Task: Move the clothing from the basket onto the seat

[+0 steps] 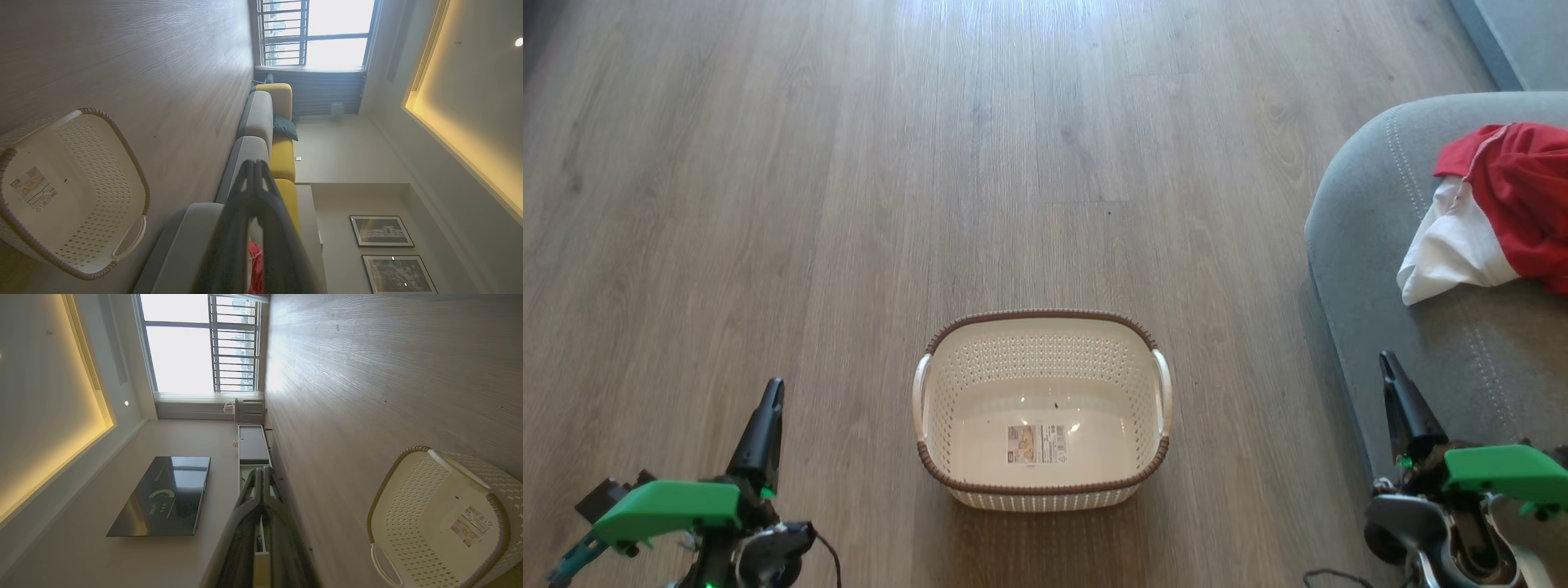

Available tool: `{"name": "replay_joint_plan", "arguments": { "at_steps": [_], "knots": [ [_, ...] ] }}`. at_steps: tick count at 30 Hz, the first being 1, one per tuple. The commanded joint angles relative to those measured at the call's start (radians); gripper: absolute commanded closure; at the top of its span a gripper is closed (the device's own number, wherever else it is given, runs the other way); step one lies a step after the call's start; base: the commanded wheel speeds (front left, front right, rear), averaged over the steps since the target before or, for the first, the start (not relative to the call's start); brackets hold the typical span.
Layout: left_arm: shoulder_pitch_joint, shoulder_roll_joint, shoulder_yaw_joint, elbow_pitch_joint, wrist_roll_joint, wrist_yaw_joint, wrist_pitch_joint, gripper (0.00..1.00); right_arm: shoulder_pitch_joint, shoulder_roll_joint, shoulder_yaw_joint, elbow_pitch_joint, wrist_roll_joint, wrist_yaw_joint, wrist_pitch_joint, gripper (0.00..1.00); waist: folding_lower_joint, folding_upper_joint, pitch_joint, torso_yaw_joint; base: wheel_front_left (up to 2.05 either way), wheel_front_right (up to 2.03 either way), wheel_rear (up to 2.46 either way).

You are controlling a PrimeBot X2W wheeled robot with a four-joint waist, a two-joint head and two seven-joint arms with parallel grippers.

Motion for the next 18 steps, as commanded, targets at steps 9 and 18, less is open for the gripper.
{"name": "replay_joint_plan", "arguments": {
  "at_steps": [9, 18],
  "knots": [
    [-0.060, 0.003, 0.042, -0.036, -0.020, -0.009, 0.008, 1.00, -0.058, -0.012, 0.015, -0.033, 0.026, 0.000, 0.012, 1.00, 0.0000, 0.0000, 0.000, 0.000, 0.00, 0.00, 0.00],
    [-0.060, 0.003, 0.042, -0.036, -0.020, -0.009, 0.008, 1.00, -0.058, -0.012, 0.015, -0.033, 0.026, 0.000, 0.012, 1.00, 0.0000, 0.0000, 0.000, 0.000, 0.00, 0.00, 0.00]
  ]
}}
